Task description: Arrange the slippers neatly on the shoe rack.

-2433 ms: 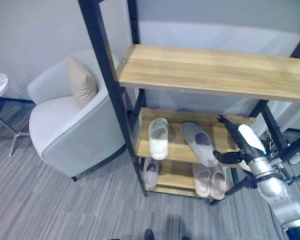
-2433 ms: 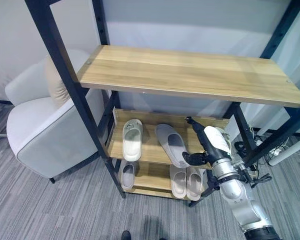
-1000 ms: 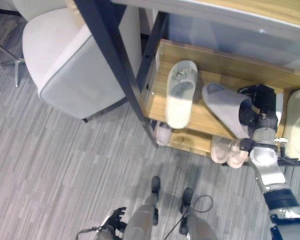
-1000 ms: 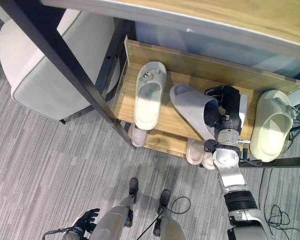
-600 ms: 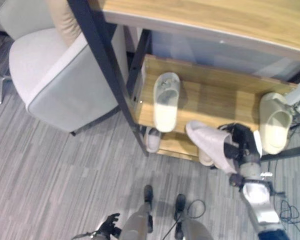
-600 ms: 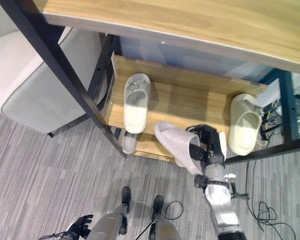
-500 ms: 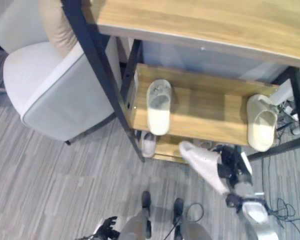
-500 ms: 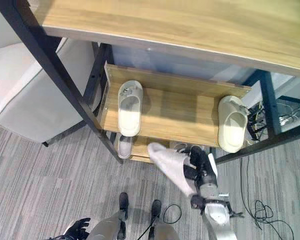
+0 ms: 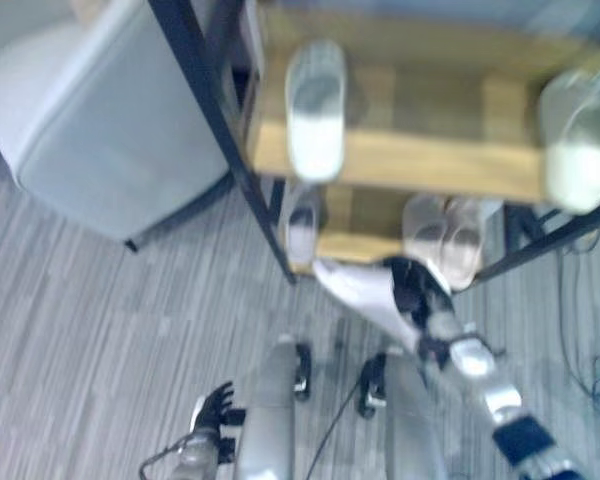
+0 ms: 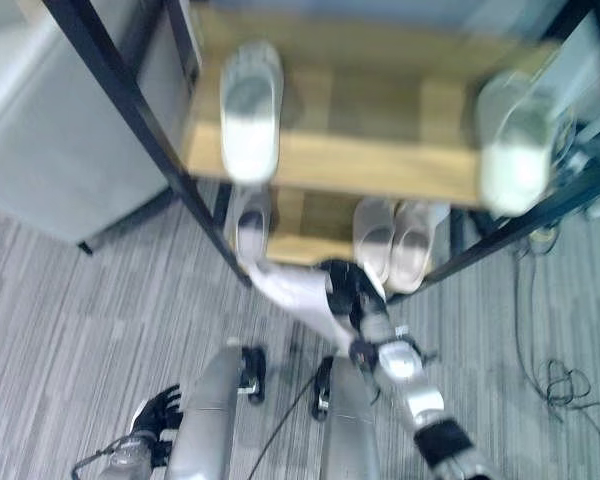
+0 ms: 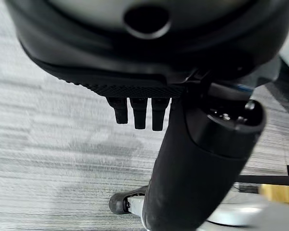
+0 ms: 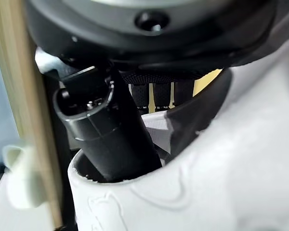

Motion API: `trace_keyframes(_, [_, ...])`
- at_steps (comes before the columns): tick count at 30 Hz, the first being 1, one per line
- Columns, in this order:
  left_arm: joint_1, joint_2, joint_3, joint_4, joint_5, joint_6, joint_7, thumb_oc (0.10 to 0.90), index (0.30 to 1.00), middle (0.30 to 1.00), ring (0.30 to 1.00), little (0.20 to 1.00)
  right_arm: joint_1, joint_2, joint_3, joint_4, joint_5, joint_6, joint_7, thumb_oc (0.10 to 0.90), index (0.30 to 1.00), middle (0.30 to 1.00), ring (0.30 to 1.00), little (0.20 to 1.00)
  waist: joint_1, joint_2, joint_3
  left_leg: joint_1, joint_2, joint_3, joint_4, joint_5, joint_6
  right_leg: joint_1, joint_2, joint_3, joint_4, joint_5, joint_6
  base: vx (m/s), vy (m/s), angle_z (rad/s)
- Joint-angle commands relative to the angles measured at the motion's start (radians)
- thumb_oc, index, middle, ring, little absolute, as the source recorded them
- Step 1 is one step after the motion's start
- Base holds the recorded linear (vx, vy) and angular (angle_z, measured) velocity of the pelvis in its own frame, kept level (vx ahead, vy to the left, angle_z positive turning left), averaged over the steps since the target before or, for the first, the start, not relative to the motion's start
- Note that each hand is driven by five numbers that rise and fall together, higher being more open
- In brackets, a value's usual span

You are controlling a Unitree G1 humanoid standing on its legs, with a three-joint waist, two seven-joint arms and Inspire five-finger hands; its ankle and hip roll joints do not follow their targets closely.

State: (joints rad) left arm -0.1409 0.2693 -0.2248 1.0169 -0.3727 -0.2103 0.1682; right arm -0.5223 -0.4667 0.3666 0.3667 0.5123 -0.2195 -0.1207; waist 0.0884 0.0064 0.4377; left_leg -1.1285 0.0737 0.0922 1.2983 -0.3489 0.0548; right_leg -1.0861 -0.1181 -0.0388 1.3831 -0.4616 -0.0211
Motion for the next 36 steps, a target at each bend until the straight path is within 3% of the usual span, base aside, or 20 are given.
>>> trace_keyframes(1, [-0.004, 0.001, -0.026, -0.076, -0.12, -0.072, 0.087, 0.8, 0.9, 0.9, 0.9, 0.9, -0.115, -0.039, -0.053, -0.095, -0.018, -0.122, -0.168, 0.4, 0.3, 0.3, 0.3, 0.3, 0.034, 0.05, -0.022, -0.055, 0.008, -0.107, 0.171, -0.19, 0.037, -0.07, -0.013, 0.025, 0.05, -0.097, 0.0, -0.08, -0.04, -0.04])
trace_keyframes(6, [0.004, 0.037, -0.082, -0.24, -0.153, -0.115, 0.157, 0.8, 0.9, 0.9, 0.9, 0.9, -0.452, -0.15, -0.069, -0.006, -0.102, -0.136, -0.36, 0.4, 0.3, 0.3, 0.3, 0.3, 0.06, 0.064, 0.01, -0.298, -0.021, -0.126, 0.461, -0.267, 0.05, -0.318, -0.031, 0.058, 0.394, -0.178, -0.026, 0.02, -0.018, 0.24])
trace_keyframes(7, [0.003, 0.037, -0.081, -0.24, -0.152, -0.114, 0.157, 0.8, 0.9, 0.9, 0.9, 0.9, -0.454, -0.149, -0.068, -0.004, -0.102, -0.137, -0.361, 0.4, 0.3, 0.3, 0.3, 0.3, 0.059, 0.064, 0.007, -0.305, -0.022, -0.126, 0.466, -0.268, 0.05, -0.325, -0.032, 0.059, 0.399, -0.179, -0.026, 0.06, -0.005, 0.05])
trace_keyframes(9, [-0.001, 0.058, -0.103, -0.302, -0.185, -0.151, 0.199, 0.8, 0.9, 0.9, 0.9, 0.9, -0.649, -0.188, -0.042, 0.063, -0.105, -0.181, -0.472, 0.4, 0.3, 0.3, 0.3, 0.3, 0.073, 0.073, 0.06, -0.41, -0.042, -0.151, 0.639, -0.313, 0.048, -0.432, -0.043, 0.1, 0.593, -0.219, -0.036, 0.07, 0.011, 0.12])
trace_keyframes(12, [0.019, 0.068, -0.12, -0.324, -0.168, -0.159, 0.236, 0.8, 0.9, 0.9, 0.9, 0.9, -0.692, -0.196, -0.074, 0.005, -0.133, -0.214, -0.55, 0.4, 0.3, 0.3, 0.3, 0.3, 0.081, 0.065, 0.082, -0.441, -0.057, -0.166, 0.751, -0.366, 0.042, -0.464, -0.05, 0.13, 0.718, -0.252, -0.046, 0.1, -0.009, 0.14])
trace_keyframes(18, [0.086, 0.08, -0.121, -0.275, -0.175, -0.169, 0.257, 0.8, 0.9, 0.9, 0.9, 0.9, -0.702, -0.226, -0.095, 0.042, -0.179, -0.224, -0.614, 0.4, 0.3, 0.3, 0.3, 0.3, 0.101, 0.031, 0.082, -0.441, -0.053, -0.172, 0.855, -0.44, 0.042, -0.459, -0.066, 0.157, 0.819, -0.278, -0.052, 0.05, -0.013, 0.08])
trace_keyframes(26, [0.105, 0.086, -0.082, -0.222, -0.201, -0.171, 0.244, 0.8, 0.9, 0.9, 0.9, 0.9, -0.736, -0.251, -0.039, 0.146, -0.223, -0.182, -0.616, 0.4, 0.3, 0.3, 0.3, 0.3, 0.123, 0.017, 0.082, -0.441, -0.051, -0.197, 0.865, -0.454, 0.04, -0.457, -0.065, 0.141, 0.815, -0.285, -0.058, 0.03, 0.031, -0.01])
trace_keyframes(30, [0.101, 0.095, -0.078, -0.19, -0.209, -0.182, 0.237, 0.8, 0.9, 0.9, 0.9, 0.9, -0.743, -0.236, 0.011, 0.191, -0.235, -0.166, -0.585, 0.4, 0.3, 0.3, 0.3, 0.3, 0.13, 0.002, 0.082, -0.441, -0.037, -0.211, 0.886, -0.467, 0.039, -0.465, -0.058, 0.128, 0.818, -0.278, -0.06, 0.01, 0.012, -0.08])
trace_keyframes(36, [0.092, 0.084, -0.099, -0.151, -0.234, -0.187, 0.235, 0.8, 0.9, 0.9, 0.9, 0.9, -0.832, -0.192, 0.099, 0.356, -0.232, -0.137, -0.566, 0.4, 0.3, 0.3, 0.3, 0.3, 0.132, 0.004, 0.082, -0.441, -0.023, -0.214, 0.914, -0.482, 0.043, -0.48, -0.051, 0.129, 0.842, -0.285, -0.064, 0.0, 0.024, -0.1])
